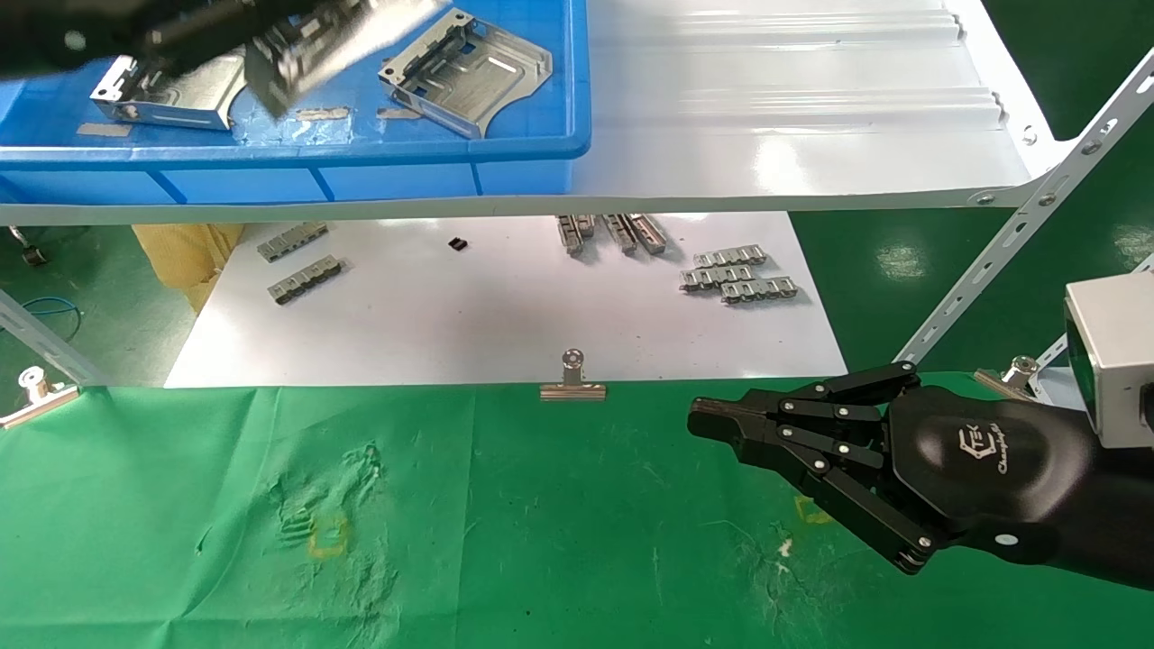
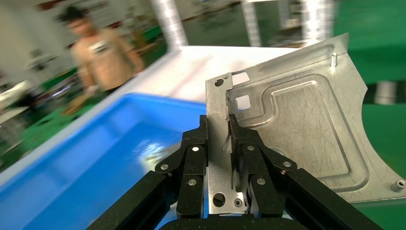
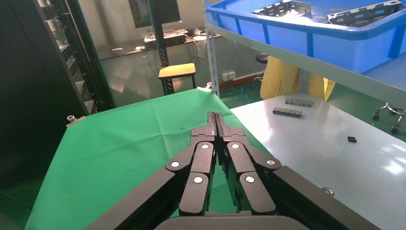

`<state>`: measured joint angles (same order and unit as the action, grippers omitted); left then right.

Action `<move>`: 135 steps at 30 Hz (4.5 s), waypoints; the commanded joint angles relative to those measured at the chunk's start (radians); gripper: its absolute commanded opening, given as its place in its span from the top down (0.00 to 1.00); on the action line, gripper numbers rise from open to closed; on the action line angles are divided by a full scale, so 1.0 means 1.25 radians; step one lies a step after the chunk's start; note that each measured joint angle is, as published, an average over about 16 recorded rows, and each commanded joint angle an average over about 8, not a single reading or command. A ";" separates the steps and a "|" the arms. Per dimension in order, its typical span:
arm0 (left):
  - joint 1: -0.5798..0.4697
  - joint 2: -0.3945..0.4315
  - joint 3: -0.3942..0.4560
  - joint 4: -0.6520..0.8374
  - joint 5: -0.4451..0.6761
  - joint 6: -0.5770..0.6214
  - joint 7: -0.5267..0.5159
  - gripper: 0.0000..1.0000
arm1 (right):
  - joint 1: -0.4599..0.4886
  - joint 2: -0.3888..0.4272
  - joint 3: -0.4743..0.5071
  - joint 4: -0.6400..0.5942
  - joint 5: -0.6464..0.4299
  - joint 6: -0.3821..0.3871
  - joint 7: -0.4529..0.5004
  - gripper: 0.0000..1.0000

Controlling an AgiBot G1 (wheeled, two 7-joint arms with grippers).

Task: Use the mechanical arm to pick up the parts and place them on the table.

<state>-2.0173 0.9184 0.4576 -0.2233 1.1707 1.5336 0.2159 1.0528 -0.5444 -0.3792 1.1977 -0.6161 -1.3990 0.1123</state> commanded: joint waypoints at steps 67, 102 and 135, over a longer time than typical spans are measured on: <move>0.481 -0.327 0.427 -0.715 -0.034 -0.353 0.186 0.06 | 0.000 0.000 0.000 0.000 0.000 0.000 0.000 1.00; 0.488 -0.314 0.419 -0.682 -0.041 -0.368 0.226 0.00 | 0.000 0.000 0.000 0.000 0.000 0.000 0.000 1.00; 0.535 -0.341 0.269 -0.765 -0.288 -0.229 0.016 0.00 | 0.000 0.000 0.000 0.000 0.000 0.000 0.000 0.00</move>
<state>-1.3490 0.4918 0.7941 -1.1799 0.8102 1.2475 0.2360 1.0529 -0.5444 -0.3792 1.1977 -0.6161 -1.3990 0.1122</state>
